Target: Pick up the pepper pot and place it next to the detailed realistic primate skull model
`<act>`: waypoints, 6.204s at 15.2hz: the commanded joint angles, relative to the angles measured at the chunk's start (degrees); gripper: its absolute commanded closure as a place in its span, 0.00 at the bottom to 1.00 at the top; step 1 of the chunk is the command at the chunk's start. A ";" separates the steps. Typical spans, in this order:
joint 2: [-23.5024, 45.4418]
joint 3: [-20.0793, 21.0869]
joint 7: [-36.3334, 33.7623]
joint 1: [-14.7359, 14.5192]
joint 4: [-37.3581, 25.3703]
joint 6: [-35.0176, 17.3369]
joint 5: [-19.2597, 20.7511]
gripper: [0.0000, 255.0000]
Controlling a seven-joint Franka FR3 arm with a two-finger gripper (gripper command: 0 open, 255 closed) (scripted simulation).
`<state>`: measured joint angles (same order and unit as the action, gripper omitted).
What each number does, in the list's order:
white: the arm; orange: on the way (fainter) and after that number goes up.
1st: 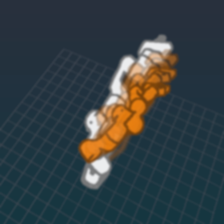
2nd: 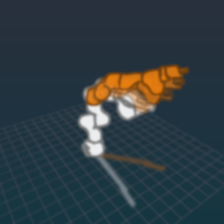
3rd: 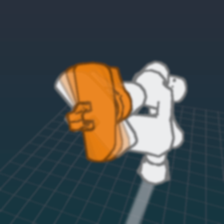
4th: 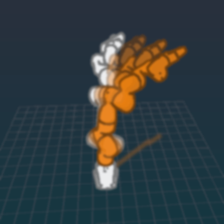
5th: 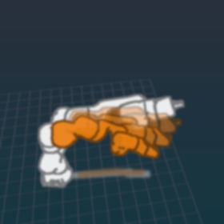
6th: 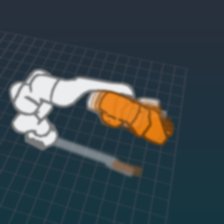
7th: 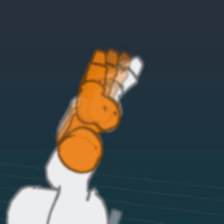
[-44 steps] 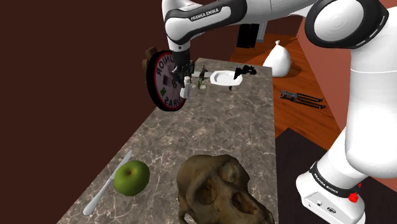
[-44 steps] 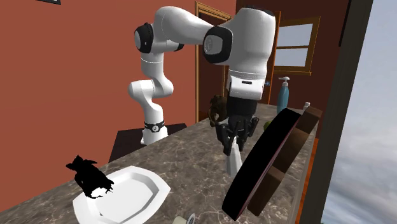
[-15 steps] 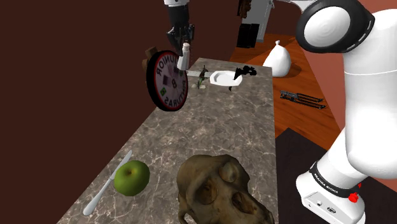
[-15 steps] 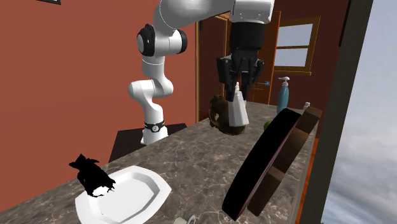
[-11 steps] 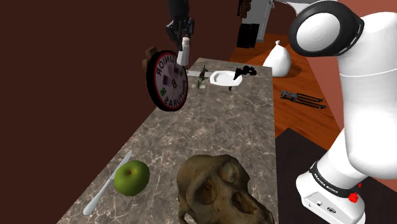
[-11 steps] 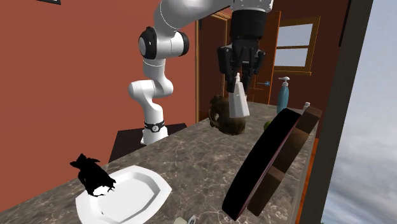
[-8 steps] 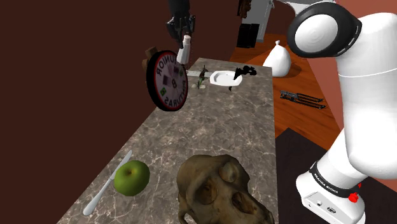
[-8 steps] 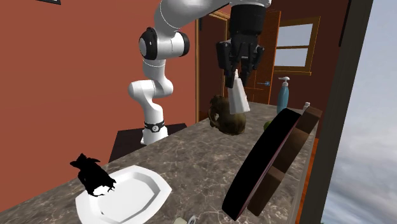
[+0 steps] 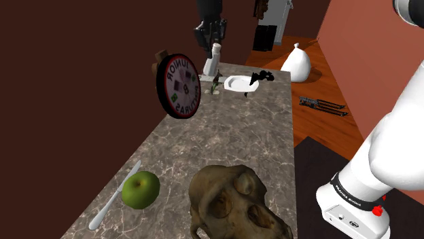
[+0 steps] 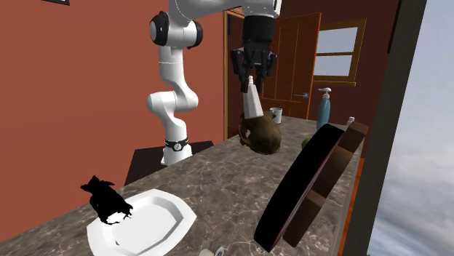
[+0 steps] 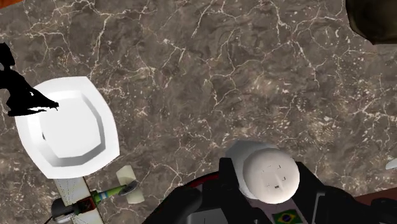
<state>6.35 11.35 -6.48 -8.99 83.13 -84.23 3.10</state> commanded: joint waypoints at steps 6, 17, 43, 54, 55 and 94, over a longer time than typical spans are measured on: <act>-16.55 0.73 -1.37 -0.69 19.41 -3.14 -3.47 1.00; -39.81 2.12 -4.30 -4.17 39.45 -0.35 -8.99 1.00; -56.59 5.96 -7.05 -8.61 63.75 -8.17 -15.20 1.00; -56.35 7.90 -6.89 -9.39 71.96 -16.60 -17.04 1.00; -56.23 8.10 -6.88 -9.46 72.65 -17.41 -17.23 1.00; -53.70 9.86 -6.88 -9.64 76.53 -23.83 -18.59 0.00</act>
<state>-47.33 21.21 -13.35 -18.62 159.68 -108.12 -15.49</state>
